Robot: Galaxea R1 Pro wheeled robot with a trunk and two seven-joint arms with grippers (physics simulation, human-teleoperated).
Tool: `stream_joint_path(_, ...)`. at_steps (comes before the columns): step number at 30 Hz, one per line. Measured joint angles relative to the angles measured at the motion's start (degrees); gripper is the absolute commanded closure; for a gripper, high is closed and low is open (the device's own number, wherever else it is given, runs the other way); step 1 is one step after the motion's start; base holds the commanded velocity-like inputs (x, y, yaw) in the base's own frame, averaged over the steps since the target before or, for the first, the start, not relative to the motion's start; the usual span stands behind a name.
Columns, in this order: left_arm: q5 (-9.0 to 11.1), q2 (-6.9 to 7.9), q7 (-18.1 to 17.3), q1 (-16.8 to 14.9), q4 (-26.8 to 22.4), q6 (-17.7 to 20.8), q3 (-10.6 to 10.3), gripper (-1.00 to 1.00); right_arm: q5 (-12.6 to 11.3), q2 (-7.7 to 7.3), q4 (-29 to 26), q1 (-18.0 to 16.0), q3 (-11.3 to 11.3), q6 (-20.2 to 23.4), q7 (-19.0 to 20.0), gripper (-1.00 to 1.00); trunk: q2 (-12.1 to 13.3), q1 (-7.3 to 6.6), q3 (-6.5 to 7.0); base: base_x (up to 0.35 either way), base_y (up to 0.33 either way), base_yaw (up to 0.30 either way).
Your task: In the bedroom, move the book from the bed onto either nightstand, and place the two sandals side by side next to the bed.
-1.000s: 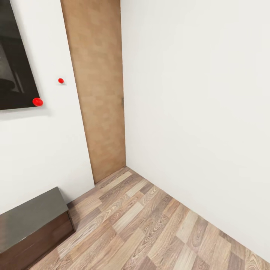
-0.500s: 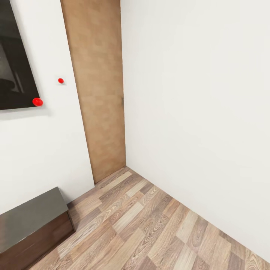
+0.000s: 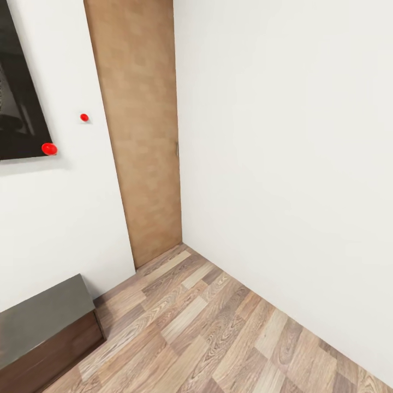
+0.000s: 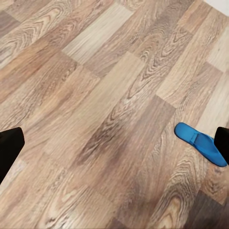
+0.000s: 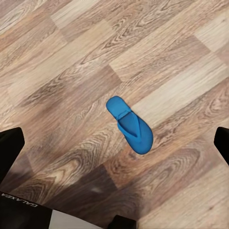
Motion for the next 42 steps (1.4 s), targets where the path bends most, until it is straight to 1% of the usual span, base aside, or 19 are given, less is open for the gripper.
stream_joint_path(13,-0.05,0.0,0.0,0.0,0.0,0.02,0.0,-1.0,0.02,0.0,0.0,0.0,-0.02,0.0,0.0,-1.0,0.0,0.0,0.0,0.0,0.0,0.237)
stream_joint_path(24,-0.08,0.0,0.0,0.0,0.0,0.0,0.0,-1.0,0.0,0.0,0.0,0.0,-0.06,0.0,0.0,-1.0,0.0,0.0,0.0,-0.004,0.0,0.019)
stream_joint_path(34,-0.08,0.0,-0.01,0.0,0.0,0.03,-0.08,-1.0,0.0,0.0,0.0,0.0,-0.06,0.0,0.0,-1.0,0.0,0.03,0.0,-0.247,0.0,0.0)
stream_joint_path(42,-0.08,0.0,0.07,0.0,0.02,0.02,-0.06,-1.0,0.01,0.0,-0.01,0.0,-0.07,0.01,0.01,-1.0,0.0,0.0,0.0,-0.005,-0.067,0.0)
